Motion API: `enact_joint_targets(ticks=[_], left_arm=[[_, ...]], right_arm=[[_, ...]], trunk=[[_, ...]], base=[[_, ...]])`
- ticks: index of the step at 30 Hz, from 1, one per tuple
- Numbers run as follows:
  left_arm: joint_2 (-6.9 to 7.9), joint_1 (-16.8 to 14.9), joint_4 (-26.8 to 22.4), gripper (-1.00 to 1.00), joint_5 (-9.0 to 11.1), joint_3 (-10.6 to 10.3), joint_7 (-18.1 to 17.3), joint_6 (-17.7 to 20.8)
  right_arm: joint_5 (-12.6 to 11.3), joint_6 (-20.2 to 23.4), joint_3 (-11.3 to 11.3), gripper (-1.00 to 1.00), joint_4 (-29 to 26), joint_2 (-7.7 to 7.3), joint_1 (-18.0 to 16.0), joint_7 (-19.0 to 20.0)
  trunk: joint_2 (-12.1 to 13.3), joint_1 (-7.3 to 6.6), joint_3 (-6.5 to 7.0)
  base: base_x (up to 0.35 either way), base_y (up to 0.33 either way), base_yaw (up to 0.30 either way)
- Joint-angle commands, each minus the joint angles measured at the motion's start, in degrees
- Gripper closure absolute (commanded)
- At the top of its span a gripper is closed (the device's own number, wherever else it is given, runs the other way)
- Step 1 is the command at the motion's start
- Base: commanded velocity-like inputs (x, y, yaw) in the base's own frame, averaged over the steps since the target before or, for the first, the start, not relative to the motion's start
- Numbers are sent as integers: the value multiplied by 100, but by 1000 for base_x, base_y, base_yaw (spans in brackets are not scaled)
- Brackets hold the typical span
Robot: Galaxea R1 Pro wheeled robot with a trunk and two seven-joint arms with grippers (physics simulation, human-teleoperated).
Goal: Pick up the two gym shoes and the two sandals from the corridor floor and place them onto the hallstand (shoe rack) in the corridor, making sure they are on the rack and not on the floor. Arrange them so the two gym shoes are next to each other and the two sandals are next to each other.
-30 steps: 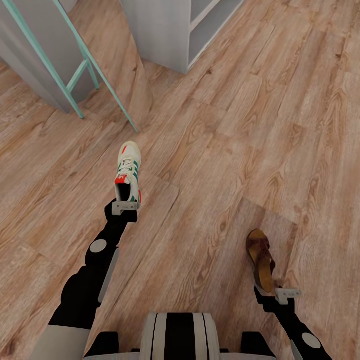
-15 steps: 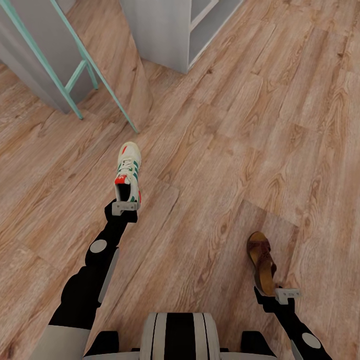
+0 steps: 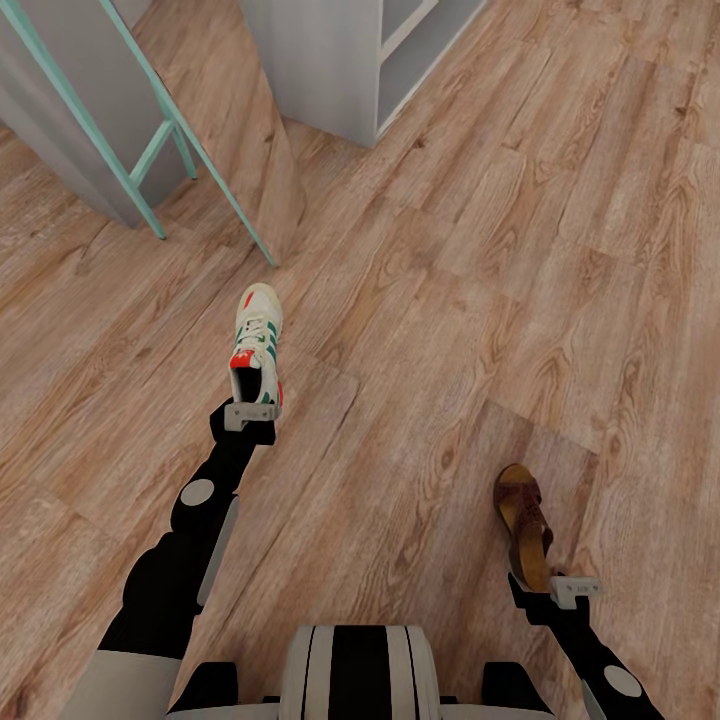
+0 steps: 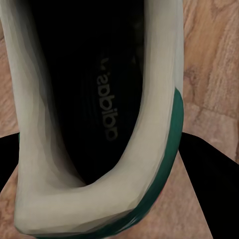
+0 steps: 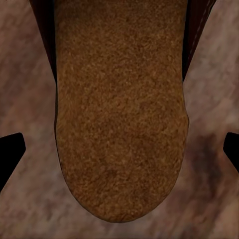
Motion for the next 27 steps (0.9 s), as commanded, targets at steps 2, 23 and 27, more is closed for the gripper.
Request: enact_joint_targets(ticks=[2, 23, 27], left_arm=[[0, -3, -8, 100, -59, -6, 16, 32], [14, 1, -33, 100, -54, 1, 0, 32], [17, 3, -40, 100, -53, -3, -1, 31]], right_arm=[[25, -18, -34, 100, 4, 4, -3, 47], [25, -18, -43, 100, 0, 4, -3, 47], [25, -18, -43, 100, -3, 4, -3, 47]], trunk=[[-1, -1, -3], [-1, -1, -3], [-1, -1, -3]], base=[[0, 0, 0], [0, 0, 0], [0, 0, 0]])
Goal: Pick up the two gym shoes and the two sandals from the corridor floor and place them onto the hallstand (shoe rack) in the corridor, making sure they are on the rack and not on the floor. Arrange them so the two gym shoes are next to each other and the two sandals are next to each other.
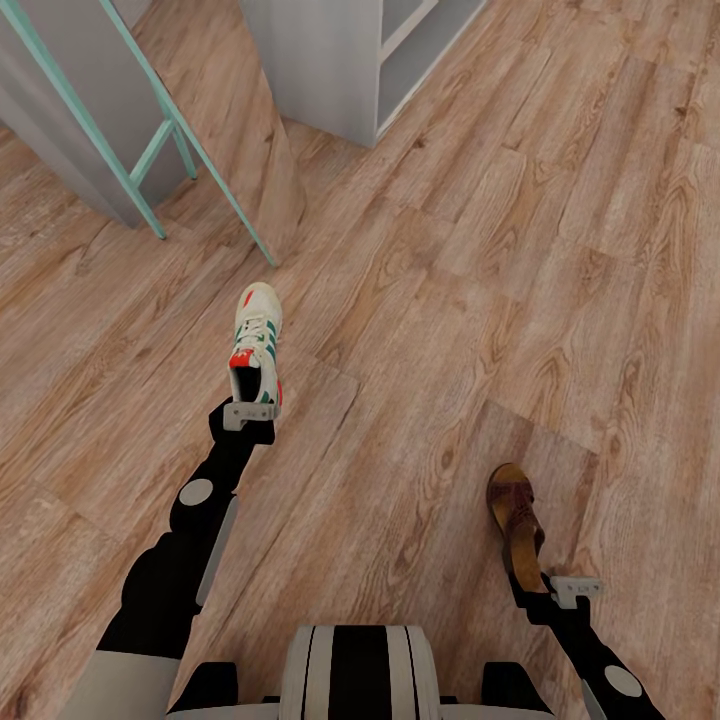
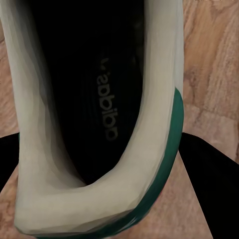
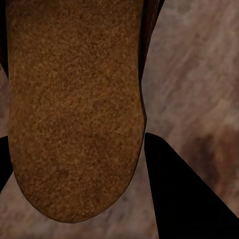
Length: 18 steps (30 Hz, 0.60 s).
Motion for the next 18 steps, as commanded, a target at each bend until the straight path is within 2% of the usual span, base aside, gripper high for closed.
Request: enact_joint_targets(ticks=[1, 4, 12, 18], left_arm=[[0, -1, -9, 100, -59, -7, 14, 32], [2, 0, -10, 100, -58, 0, 11, 37], [5, 0, -10, 100, -67, 15, 5, 42], [61, 0, -2, 100, -83, 85, 18, 42]], right_arm=[[17, -11, -30, 100, 4, 5, -3, 60], [17, -11, -30, 100, 3, 5, -3, 60], [15, -16, -23, 100, 1, 5, -3, 60], [8, -146, -12, 100, -3, 9, -3, 60]], trunk=[[-1, -1, -3], [-1, -1, -3], [10, -21, 175], [18, -37, 308]], base=[[0, 0, 0], [0, 0, 0], [0, 0, 0], [0, 0, 0]])
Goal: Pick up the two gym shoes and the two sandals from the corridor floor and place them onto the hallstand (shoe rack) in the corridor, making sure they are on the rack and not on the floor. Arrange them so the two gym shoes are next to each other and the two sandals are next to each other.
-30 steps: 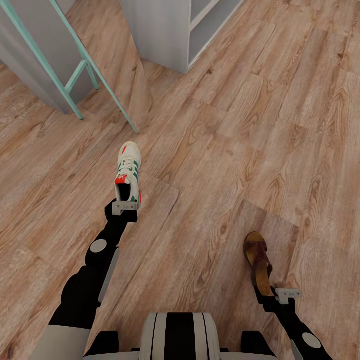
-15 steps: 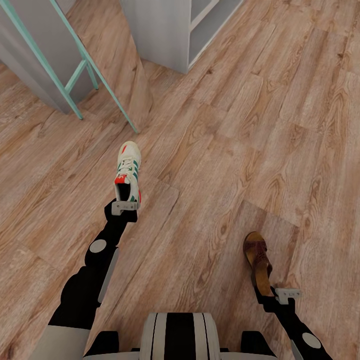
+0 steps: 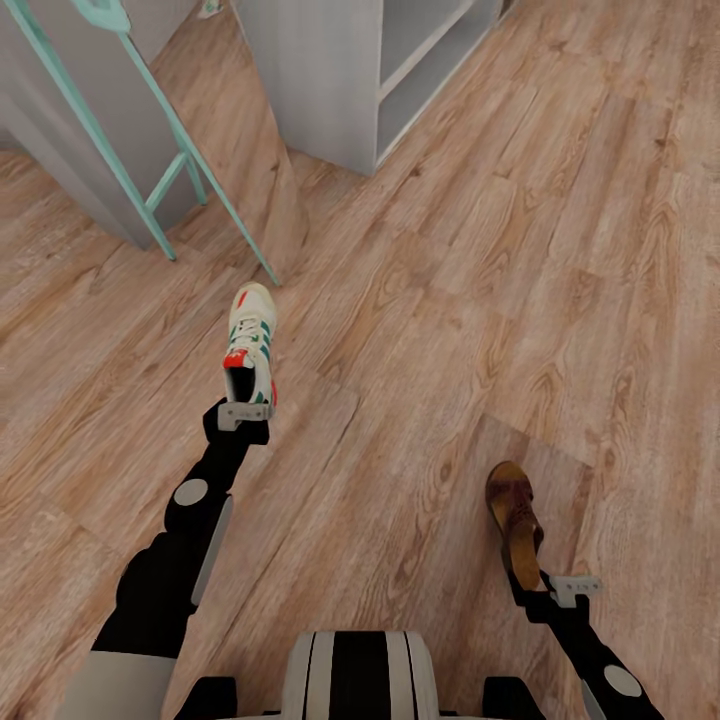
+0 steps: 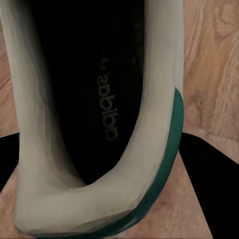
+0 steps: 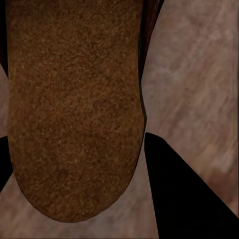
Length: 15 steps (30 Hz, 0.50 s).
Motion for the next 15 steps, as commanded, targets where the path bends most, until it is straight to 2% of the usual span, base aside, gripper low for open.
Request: enact_joint_targets(ticks=[1, 5, 9, 10, 15], left_arm=[[6, -1, -7, 100, -58, 0, 16, 32], [154, 30, 1, 100, -58, 259, 15, 78], [166, 66, 2, 100, -57, 285, 18, 210], [168, 157, 2, 100, -58, 286, 24, 259], [168, 339, 38, 100, -50, 311, 30, 269]], right_arm=[[10, -21, -34, 100, 4, 5, -2, 55], [3, -57, -35, 100, -17, 25, -2, 53], [7, -137, -41, 100, -30, 26, -2, 51], [7, -262, -43, 100, -26, 21, 2, 50], [18, -308, -63, 100, -15, -4, 6, 46]], trunk=[[1, -3, 20], [6, -13, 109], [11, -24, 197], [13, -26, 226], [19, -39, 379]], base=[[0, 0, 0], [0, 0, 0], [0, 0, 0], [0, 0, -118], [0, 0, -132]])
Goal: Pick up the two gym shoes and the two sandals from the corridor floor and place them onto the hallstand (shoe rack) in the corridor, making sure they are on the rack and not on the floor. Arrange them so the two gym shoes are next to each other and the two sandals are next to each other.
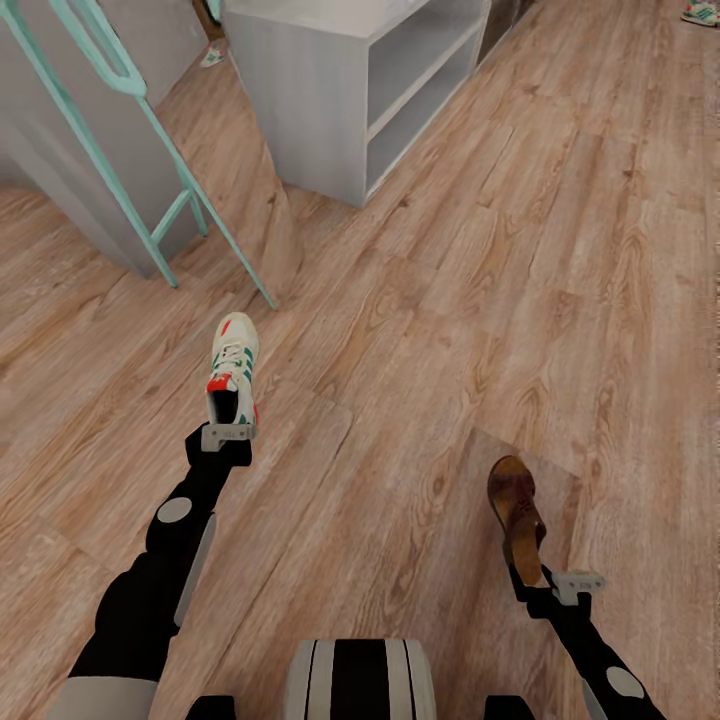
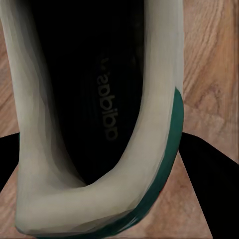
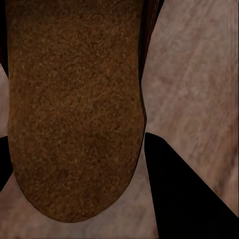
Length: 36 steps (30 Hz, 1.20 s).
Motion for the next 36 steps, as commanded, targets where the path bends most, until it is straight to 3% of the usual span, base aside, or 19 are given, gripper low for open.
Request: enact_joint_targets(ticks=[1, 11, 17, 21, 25, 27, 29, 32, 36], left_arm=[[-3, 41, -5, 100, -57, 11, 1, 30], [-3, 529, 8, 100, -57, 33, 19, 14], [-9, 835, 24, 100, -40, 288, 38, -47], [-11, 953, 85, 100, -32, 343, 35, -61], [-12, 1046, 601, 100, -31, 361, 32, -234], [-12, 1056, 1318, 100, -27, 372, 37, -769], [-19, 1059, 1705, 100, -33, 366, 40, -1026], [-45, 1070, 1960, 100, -34, 360, 43, -1238], [-68, 1096, 2211, 100, 1, 352, 313, -1557]], right_arm=[[12, -12, -35, 100, 8, 0, -3, 54], [0, -13, -44, 100, 32, -41, 10, 62], [-27, -76, -47, 100, 32, -44, 41, 63], [-36, -227, -63, 100, 31, -37, 146, 63], [-41, -338, -195, 100, 34, -5, 350, 70], [-44, -702, -211, 100, 37, 13, 619, 76], [-50, -1064, -214, 100, 44, 20, 831, 76], [-60, -1189, -214, 100, 47, 24, 1021, 79], [-65, -1228, -214, 100, 57, 27, 1169, 80]], trunk=[[1, -3, 29], [14, -29, 339], [22, -44, 525], [27, -54, 650], [33, -65, 774], [35, -70, 836], [38, -75, 899], [42, -83, 992], [47, -93, 1117]], base=[[0, 0, -127], [0, 0, -115], [0, 0, -50], [0, 0, -6], [0, 0, 0], [0, 0, 0], [0, 0, 0], [0, 0, 0], [0, 0, 0]])
